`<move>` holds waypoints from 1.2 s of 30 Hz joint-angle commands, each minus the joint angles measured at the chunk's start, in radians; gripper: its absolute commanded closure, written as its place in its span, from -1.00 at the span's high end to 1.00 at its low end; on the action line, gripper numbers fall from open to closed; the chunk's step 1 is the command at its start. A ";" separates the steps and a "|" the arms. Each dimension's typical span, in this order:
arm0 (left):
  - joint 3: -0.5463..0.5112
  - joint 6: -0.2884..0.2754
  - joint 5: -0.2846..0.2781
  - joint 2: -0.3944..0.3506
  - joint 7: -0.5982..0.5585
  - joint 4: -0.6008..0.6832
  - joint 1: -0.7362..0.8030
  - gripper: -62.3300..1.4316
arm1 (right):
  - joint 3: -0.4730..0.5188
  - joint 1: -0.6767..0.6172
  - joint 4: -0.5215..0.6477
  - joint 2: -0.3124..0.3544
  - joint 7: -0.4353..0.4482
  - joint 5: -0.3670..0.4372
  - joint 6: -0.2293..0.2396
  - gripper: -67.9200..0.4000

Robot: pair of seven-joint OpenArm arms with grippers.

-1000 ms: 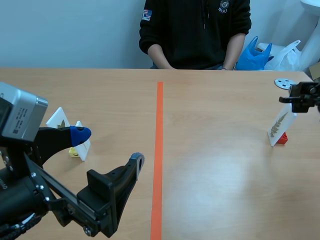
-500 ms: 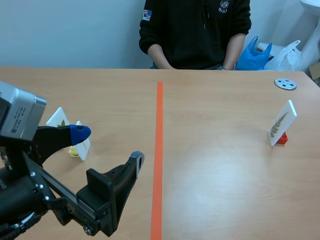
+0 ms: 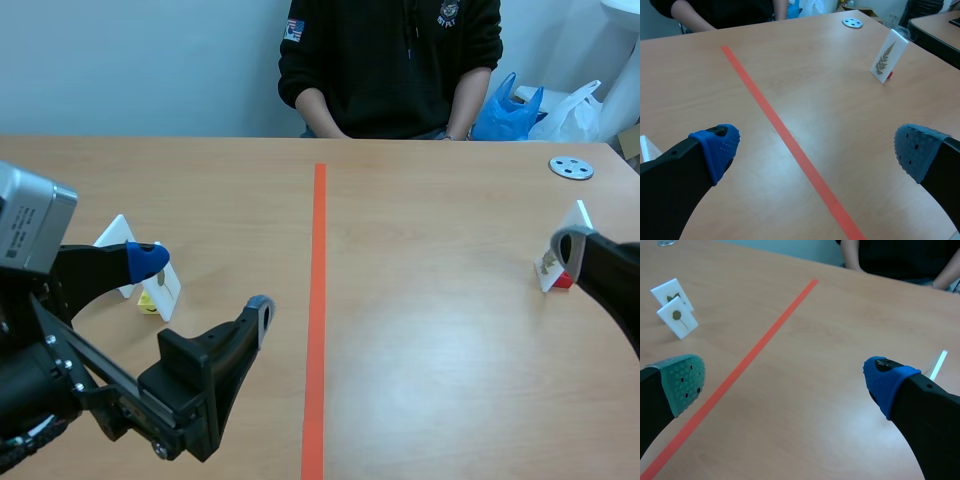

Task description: Sort the leaf by its shape. The table is split by an orange tape line. A compound leaf with several leaflets goes to the left side, a simple leaf with one blade goes to the right side. Return to the home posture when a red brick is placed on the table.

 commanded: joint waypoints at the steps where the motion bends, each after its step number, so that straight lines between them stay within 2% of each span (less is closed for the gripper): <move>1: -0.003 -0.012 -0.011 -0.016 -0.011 0.005 -0.003 1.00 | 0.001 0.005 0.006 0.013 0.024 0.015 0.001 1.00; 8: -0.003 -0.018 -0.011 -0.047 -0.010 0.005 -0.002 1.00 | -0.011 -0.009 0.006 -0.029 0.026 0.014 0.001 1.00; 17: -0.003 -0.021 -0.011 -0.046 -0.011 0.005 -0.002 1.00 | -0.073 -0.009 0.006 -0.031 0.063 0.008 0.000 1.00; 36: -0.003 -0.021 -0.011 -0.046 -0.011 0.005 -0.002 1.00 | -0.074 -0.009 0.006 -0.031 0.058 0.007 -0.003 1.00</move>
